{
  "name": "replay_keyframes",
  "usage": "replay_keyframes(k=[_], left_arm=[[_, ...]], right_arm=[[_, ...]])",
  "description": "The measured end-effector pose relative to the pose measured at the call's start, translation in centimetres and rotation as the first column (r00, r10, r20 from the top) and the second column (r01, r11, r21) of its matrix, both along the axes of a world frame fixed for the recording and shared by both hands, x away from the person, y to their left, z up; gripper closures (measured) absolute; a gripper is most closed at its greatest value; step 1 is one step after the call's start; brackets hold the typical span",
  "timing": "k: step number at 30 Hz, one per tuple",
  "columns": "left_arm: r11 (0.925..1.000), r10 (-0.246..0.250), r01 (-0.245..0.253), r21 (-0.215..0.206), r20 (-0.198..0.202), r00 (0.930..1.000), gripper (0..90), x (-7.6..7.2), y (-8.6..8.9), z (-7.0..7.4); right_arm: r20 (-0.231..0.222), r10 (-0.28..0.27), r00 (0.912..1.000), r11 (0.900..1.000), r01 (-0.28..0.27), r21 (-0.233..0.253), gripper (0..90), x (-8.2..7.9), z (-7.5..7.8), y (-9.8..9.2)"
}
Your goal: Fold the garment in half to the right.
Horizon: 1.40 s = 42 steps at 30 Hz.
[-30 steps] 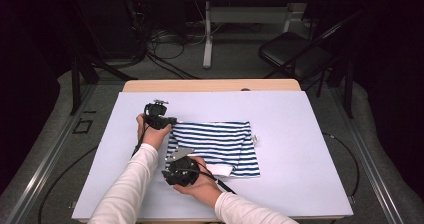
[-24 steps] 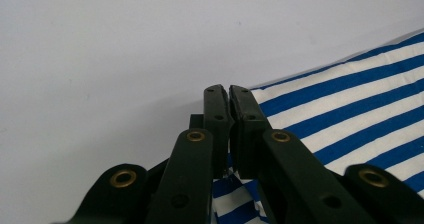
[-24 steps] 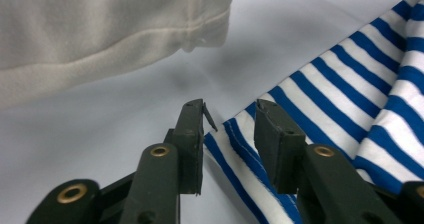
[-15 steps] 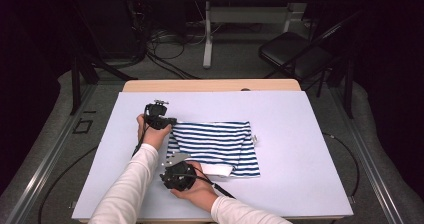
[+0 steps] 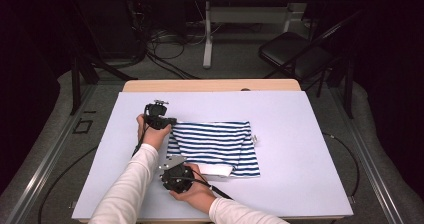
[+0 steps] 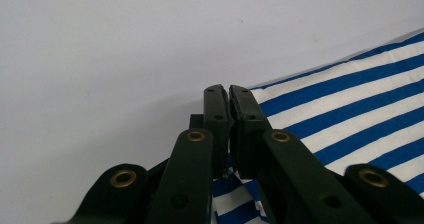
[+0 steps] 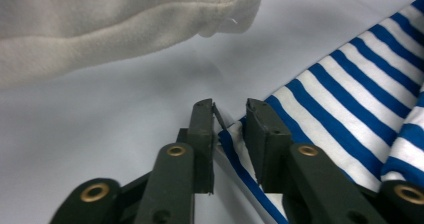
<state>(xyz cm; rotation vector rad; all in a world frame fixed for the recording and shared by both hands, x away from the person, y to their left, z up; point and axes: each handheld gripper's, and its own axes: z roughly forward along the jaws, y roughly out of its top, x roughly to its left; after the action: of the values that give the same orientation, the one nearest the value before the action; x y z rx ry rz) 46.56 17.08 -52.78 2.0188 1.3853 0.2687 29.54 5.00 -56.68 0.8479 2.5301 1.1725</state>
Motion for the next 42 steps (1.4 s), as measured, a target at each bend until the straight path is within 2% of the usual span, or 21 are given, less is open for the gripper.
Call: replay_keyframes(k=[4, 10, 16, 19, 24, 26, 29, 34, 42], left_arm=[[1.0, 0.0, 0.0, 0.005, -0.001, 1.0, 86.8, 0.0, 0.0, 0.0], [1.0, 0.001, -0.001, 0.005, -0.002, 1.0, 86.8, 0.0, 0.0, -0.1], [1.0, -0.004, 0.004, 0.006, 0.003, 1.0, 86.9, 0.1, 0.1, 0.0], [1.0, 0.0, 0.0, 0.004, 0.001, 1.0, 86.9, 0.0, 0.1, 0.0], [1.0, 0.007, -0.007, 0.0, 0.002, 1.0, 87.0, 0.0, 0.3, 0.2], [1.0, 0.007, -0.007, -0.003, -0.003, 1.0, 86.9, -0.1, 0.5, 0.3], [0.9999, 0.009, -0.009, -0.007, 0.002, 1.0, 87.0, -0.1, 0.5, 0.3], [0.9999, 0.009, -0.009, -0.006, 0.002, 1.0, 86.9, -0.2, 0.6, 0.4], [0.9996, 0.025, -0.025, -0.012, 0.001, 0.9997, 87.0, -0.7, 1.1, 0.4]], right_arm=[[0.039, -0.002, 0.9993, 0.999, 0.003, -0.032, 76.2, -0.3, 0.0, 0.3], [0.052, -0.016, 0.9985, 0.999, 0.019, -0.05, 84.2, -0.3, 0.0, 0.4], [0.047, -0.016, 0.9988, 0.999, 0.018, -0.049, 86.3, -0.1, 0.1, 0.3], [0.035, -0.016, 0.9993, 0.999, 0.017, -0.031, 86.6, 0.0, 0.1, 0.1], [0.013, -0.023, 0.9997, 0.999, 0.022, 0.047, 86.8, 0.2, 0.8, -0.5], [-0.019, -0.029, 0.9994, 0.996, 0.031, 0.086, 86.9, 0.4, 1.3, -0.9], [-0.049, -0.027, 0.9984, 0.993, 0.033, 0.115, 86.8, 0.7, 1.6, -1.4], [-0.065, -0.022, 0.9977, 0.991, 0.03, 0.128, 86.8, 0.7, 1.8, -1.7], [-0.052, -0.009, 0.9986, 0.99, 0.017, 0.143, 86.8, 0.4, 2.2, -2.0]])
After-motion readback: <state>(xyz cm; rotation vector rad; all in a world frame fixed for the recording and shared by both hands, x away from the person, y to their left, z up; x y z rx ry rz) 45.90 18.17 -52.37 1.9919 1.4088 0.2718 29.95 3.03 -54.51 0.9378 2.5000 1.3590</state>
